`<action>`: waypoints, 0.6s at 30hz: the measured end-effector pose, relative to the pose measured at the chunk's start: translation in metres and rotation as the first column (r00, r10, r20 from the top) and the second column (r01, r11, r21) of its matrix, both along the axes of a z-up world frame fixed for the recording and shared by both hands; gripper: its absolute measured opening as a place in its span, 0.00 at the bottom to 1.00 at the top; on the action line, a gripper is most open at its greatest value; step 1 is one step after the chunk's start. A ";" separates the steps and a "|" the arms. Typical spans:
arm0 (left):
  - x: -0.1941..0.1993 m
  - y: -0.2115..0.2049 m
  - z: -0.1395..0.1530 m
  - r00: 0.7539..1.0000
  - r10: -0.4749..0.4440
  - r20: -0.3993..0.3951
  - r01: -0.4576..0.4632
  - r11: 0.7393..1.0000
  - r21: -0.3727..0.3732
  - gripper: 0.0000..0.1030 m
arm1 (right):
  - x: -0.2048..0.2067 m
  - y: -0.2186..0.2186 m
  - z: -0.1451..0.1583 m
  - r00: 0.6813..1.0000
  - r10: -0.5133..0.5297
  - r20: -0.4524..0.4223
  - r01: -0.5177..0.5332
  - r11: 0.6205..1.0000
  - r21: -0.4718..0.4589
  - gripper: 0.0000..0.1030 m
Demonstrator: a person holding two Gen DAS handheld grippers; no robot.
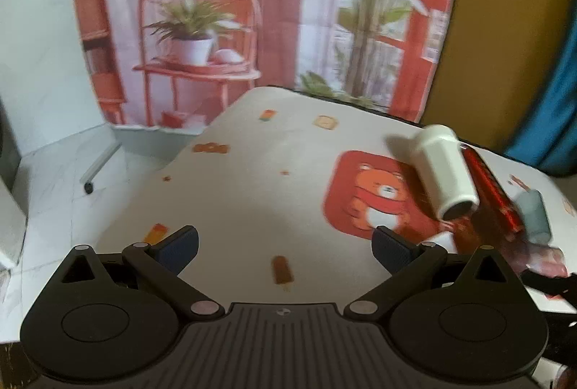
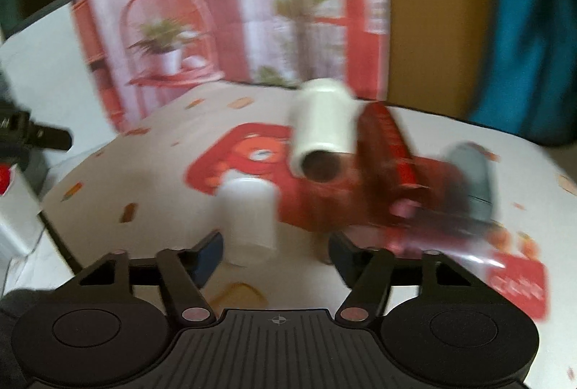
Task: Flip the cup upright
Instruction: 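Close the right gripper on the white paper cup and lift it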
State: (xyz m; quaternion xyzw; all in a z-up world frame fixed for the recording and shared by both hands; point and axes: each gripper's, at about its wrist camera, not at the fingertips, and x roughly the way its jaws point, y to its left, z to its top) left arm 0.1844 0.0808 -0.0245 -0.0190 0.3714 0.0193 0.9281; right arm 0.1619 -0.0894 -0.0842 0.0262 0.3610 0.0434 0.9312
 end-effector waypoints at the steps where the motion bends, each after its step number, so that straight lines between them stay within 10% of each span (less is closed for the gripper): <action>1: 0.002 0.005 -0.002 1.000 0.012 -0.007 -0.012 1.000 -0.004 1.00 | 0.011 0.006 -0.004 1.000 0.019 -0.023 -0.019 1.000 -0.001 0.43; 18: 0.017 0.082 -0.058 0.985 0.125 -0.118 -0.136 0.986 -0.097 1.00 | 0.061 0.035 -0.034 0.987 -0.024 -0.160 0.018 0.999 -0.043 0.46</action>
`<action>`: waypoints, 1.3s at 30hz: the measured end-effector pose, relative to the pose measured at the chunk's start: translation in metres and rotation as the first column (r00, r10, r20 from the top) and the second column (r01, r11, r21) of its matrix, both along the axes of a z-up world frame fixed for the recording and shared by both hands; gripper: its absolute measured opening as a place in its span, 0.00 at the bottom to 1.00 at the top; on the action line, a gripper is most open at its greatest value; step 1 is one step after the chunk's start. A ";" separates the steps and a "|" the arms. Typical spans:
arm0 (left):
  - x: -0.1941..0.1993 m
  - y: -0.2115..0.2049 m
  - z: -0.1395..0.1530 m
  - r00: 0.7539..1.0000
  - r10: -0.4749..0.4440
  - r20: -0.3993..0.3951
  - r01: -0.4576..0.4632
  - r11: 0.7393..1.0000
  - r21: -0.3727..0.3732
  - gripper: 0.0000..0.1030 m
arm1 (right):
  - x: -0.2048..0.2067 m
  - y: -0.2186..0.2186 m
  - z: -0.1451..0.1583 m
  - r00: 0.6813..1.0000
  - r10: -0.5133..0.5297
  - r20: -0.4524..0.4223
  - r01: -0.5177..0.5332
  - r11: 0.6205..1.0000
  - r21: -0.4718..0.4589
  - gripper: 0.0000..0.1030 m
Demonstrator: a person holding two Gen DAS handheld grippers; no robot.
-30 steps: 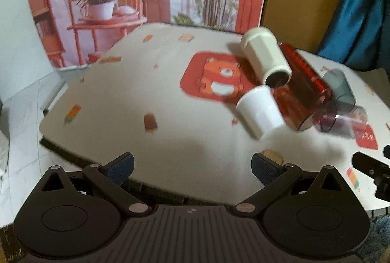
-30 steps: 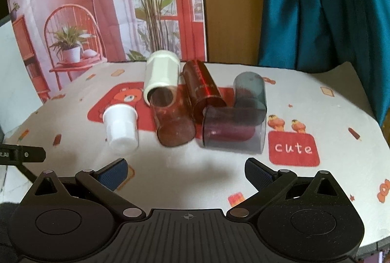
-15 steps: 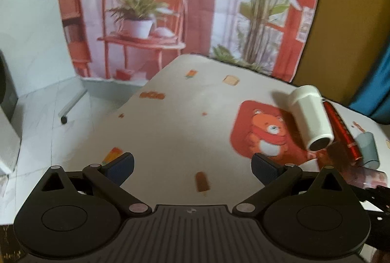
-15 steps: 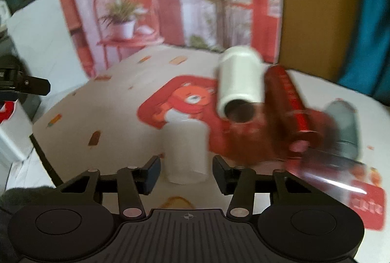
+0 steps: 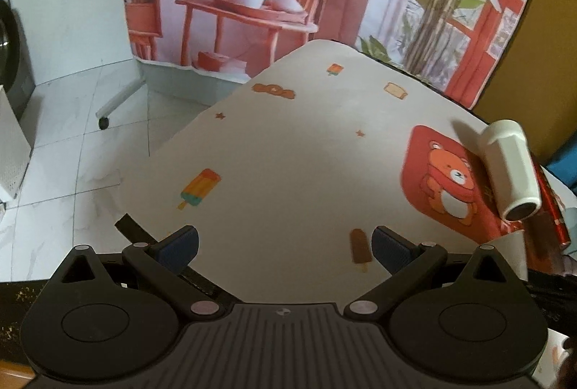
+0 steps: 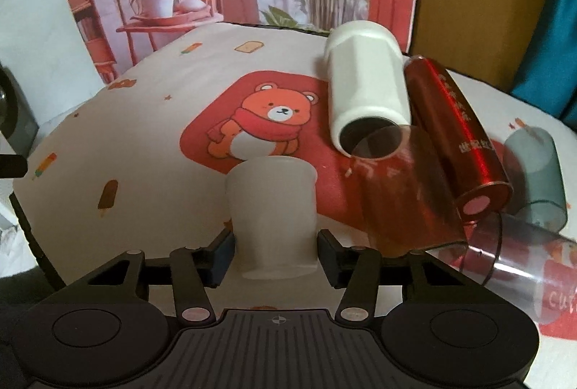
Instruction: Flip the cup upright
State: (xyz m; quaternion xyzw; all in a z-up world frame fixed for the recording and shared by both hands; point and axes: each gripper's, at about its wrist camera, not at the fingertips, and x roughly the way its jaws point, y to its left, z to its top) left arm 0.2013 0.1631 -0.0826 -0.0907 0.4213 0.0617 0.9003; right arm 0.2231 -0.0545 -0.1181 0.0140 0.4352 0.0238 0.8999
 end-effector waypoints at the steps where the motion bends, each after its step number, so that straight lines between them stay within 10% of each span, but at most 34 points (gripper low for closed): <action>1: 0.001 0.000 -0.003 1.000 0.011 -0.002 -0.010 0.999 0.033 1.00 | 0.002 0.003 0.000 1.000 0.010 -0.005 -0.010 1.000 0.005 0.46; 20: -0.012 0.052 -0.008 0.986 0.164 -0.038 -0.165 0.986 -0.023 1.00 | 0.087 0.135 0.004 0.950 0.305 0.065 -0.310 0.943 0.117 0.45; 31: -0.007 0.047 -0.008 0.985 0.162 -0.066 -0.166 0.984 -0.061 1.00 | 0.068 0.125 0.006 0.945 0.316 0.081 -0.324 0.940 0.107 0.47; 39: -0.007 0.036 0.006 0.986 0.158 -0.045 -0.161 0.985 -0.064 1.00 | 0.033 0.082 0.024 0.963 0.236 0.128 -0.248 0.965 0.088 0.83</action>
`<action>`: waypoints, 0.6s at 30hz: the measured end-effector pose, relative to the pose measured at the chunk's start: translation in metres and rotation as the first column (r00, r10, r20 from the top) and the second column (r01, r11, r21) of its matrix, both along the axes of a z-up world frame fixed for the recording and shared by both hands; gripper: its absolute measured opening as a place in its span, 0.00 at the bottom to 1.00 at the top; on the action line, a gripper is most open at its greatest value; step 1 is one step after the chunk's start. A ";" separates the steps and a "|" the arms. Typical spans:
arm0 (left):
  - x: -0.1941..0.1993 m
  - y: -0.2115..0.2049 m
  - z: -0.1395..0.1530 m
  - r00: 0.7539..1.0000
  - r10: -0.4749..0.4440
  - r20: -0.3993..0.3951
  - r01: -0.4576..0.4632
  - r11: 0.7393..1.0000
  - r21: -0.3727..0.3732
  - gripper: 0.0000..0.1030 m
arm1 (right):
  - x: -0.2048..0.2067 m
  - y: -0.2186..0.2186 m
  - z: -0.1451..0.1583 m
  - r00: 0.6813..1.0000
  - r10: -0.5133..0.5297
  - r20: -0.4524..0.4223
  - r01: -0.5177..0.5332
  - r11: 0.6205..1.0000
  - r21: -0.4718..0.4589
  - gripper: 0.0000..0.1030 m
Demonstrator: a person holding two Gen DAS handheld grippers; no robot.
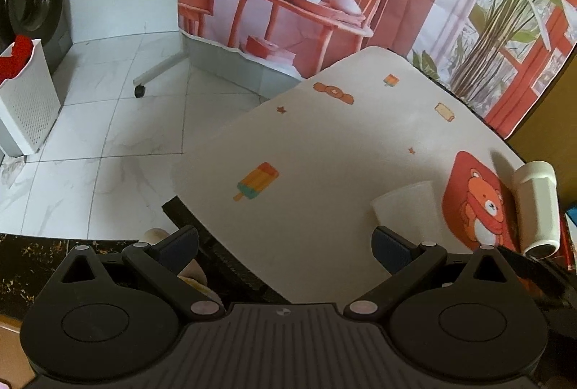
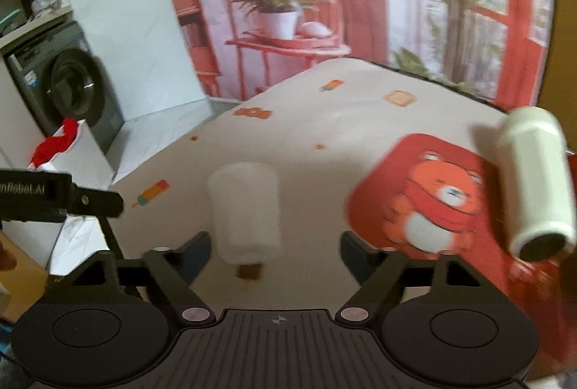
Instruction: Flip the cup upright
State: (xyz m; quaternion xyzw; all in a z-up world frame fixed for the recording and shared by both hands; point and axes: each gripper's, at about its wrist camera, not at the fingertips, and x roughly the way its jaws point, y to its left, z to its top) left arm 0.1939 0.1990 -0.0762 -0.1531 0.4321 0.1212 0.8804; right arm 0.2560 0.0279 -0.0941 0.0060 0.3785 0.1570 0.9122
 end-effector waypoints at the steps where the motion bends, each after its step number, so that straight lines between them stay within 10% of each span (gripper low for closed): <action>1: 0.000 -0.002 0.001 1.000 0.010 0.001 -0.010 1.000 0.008 1.00 | -0.007 -0.008 0.004 1.000 -0.025 0.016 0.025 1.000 -0.013 0.85; 6: 0.008 -0.013 0.003 1.000 0.019 -0.002 -0.019 1.000 -0.005 0.98 | -0.042 -0.058 0.023 0.991 -0.105 0.086 0.103 0.994 0.024 1.00; 18: 0.064 -0.062 -0.012 0.996 -0.074 -0.048 0.075 0.997 0.020 0.96 | -0.105 -0.142 0.023 0.941 -0.327 0.088 0.323 0.945 0.053 1.00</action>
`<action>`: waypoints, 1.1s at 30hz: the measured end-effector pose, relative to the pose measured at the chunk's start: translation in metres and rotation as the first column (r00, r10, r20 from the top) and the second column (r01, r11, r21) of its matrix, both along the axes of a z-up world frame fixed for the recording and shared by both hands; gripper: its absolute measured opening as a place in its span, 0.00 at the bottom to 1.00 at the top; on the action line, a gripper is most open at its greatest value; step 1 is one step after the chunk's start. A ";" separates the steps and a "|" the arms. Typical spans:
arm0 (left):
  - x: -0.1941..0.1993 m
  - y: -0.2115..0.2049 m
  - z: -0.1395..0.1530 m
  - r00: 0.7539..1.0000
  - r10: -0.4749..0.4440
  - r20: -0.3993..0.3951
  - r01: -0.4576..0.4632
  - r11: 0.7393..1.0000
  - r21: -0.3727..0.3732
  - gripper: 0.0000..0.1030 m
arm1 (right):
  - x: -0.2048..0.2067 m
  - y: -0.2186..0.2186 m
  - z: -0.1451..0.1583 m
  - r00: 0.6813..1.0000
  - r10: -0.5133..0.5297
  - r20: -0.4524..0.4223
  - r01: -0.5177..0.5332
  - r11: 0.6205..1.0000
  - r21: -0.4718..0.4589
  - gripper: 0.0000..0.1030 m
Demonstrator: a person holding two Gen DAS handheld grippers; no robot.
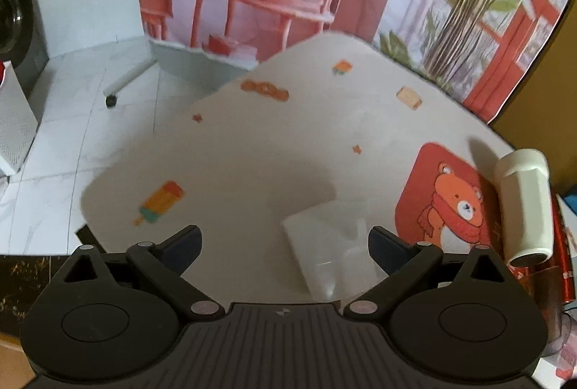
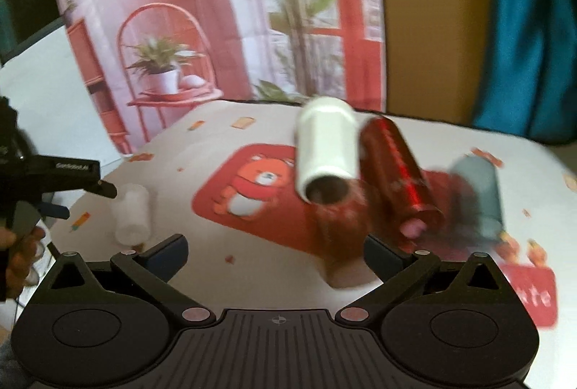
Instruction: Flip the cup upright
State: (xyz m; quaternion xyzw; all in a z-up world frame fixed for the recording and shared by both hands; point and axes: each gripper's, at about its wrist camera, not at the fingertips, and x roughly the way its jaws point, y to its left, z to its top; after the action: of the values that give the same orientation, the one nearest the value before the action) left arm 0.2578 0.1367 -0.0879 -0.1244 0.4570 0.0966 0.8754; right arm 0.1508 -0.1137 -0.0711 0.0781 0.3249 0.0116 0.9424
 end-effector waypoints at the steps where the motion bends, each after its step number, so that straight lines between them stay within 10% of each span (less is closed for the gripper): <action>1: 0.003 -0.001 -0.002 1.000 0.005 -0.016 -0.005 1.000 -0.013 0.95 | -0.004 -0.005 -0.002 1.000 -0.019 -0.004 0.019 1.000 0.001 1.00; 14: 0.032 -0.012 -0.028 0.995 0.027 -0.091 -0.033 0.998 -0.061 0.80 | -0.027 -0.020 -0.014 0.997 -0.074 -0.025 0.074 0.997 0.015 1.00; 15: 0.030 -0.012 -0.029 0.997 0.013 -0.076 -0.018 0.997 -0.070 0.63 | -0.027 -0.019 -0.014 0.997 -0.074 -0.028 0.074 0.997 0.014 1.00; 33: 0.009 -0.010 -0.017 0.972 -0.093 0.218 0.069 0.991 0.116 0.60 | -0.023 0.000 -0.013 0.998 -0.030 -0.060 0.030 1.000 -0.003 1.00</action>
State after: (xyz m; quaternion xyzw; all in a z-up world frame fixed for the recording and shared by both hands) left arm 0.2663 0.1268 -0.1045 -0.0685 0.3548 0.0704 0.9298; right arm 0.1278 -0.1136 -0.0846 0.0822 0.3519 -0.0054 0.9324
